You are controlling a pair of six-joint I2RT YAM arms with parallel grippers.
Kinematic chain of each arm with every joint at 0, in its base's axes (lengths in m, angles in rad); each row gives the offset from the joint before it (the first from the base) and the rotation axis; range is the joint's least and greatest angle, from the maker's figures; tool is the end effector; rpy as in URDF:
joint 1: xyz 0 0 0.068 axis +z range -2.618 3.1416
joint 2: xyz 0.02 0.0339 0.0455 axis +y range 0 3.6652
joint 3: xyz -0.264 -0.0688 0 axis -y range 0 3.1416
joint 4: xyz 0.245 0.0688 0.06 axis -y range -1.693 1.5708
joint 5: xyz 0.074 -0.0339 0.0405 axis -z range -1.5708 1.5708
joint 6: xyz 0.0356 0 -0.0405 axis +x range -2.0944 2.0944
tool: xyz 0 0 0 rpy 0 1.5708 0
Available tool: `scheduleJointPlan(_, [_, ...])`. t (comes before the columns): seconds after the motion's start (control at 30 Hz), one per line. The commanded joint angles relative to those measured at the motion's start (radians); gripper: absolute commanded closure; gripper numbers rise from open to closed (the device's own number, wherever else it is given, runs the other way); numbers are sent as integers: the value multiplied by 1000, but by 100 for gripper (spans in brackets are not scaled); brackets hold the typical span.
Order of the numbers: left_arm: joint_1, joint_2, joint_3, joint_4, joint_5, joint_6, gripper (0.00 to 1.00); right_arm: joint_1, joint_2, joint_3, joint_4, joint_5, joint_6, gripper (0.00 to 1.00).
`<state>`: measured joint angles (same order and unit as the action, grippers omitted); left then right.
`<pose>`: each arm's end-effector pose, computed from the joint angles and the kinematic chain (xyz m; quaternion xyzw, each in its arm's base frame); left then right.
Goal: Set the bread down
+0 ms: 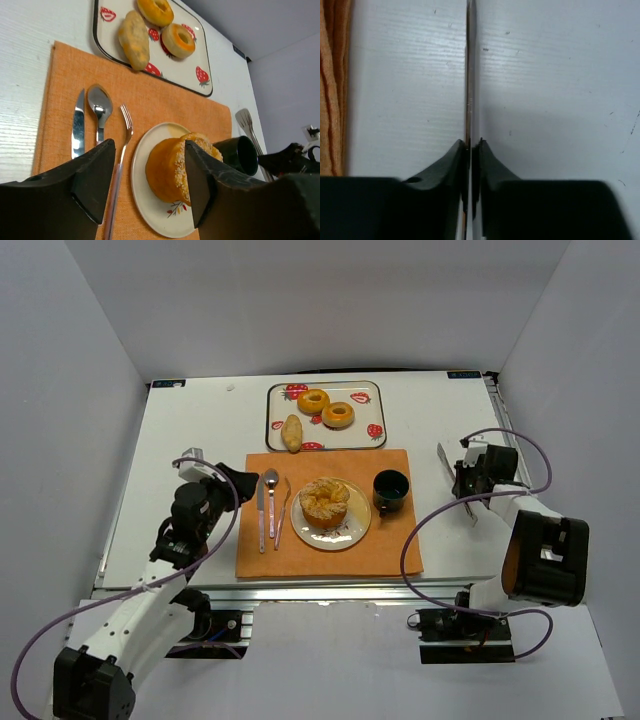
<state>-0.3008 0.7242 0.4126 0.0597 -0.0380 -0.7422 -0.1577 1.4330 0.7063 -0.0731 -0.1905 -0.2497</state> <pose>0.1723 -0.0520 0.2431 -0.1843 0.7685 -0.2922 0.5386 0.2802 -0.0377 0.1789 -0.0781 0.9198 0.0106 0.3844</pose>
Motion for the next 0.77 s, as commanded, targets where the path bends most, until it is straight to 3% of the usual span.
scheduleJointPlan(0.0, [-47, 21, 51, -14, 10, 27, 32, -3, 29, -7, 154, 19, -34, 76])
scheduleJointPlan(0.1, [-95, 50, 54, -6, -11, 30, 29, -13, 76, -1, 125, -1, -54, 52])
scheduleJointPlan(0.17, [-124, 78, 57, 2, -31, 32, 28, -20, 96, 2, 108, -12, -75, 43])
scheduleJointPlan(0.2, [-156, 89, 60, 3, -39, 35, 28, -23, 98, 5, 104, -12, -82, 31])
scheduleJointPlan(0.23, [-172, 102, 71, 0, -46, 40, 27, -31, 96, 9, 99, -23, -89, 29])
scheduleJointPlan(0.33, [-239, 153, 97, -32, -92, 66, 26, -45, 58, 41, 69, -53, -137, 11])
scheduleJointPlan(0.47, [-303, 218, 150, -85, -146, 99, 23, -43, -15, 169, -80, -93, -203, 10])
scheduleJointPlan(0.73, [-394, 455, 274, -104, -174, 153, 20, -17, -66, 412, -139, -161, -63, 11])
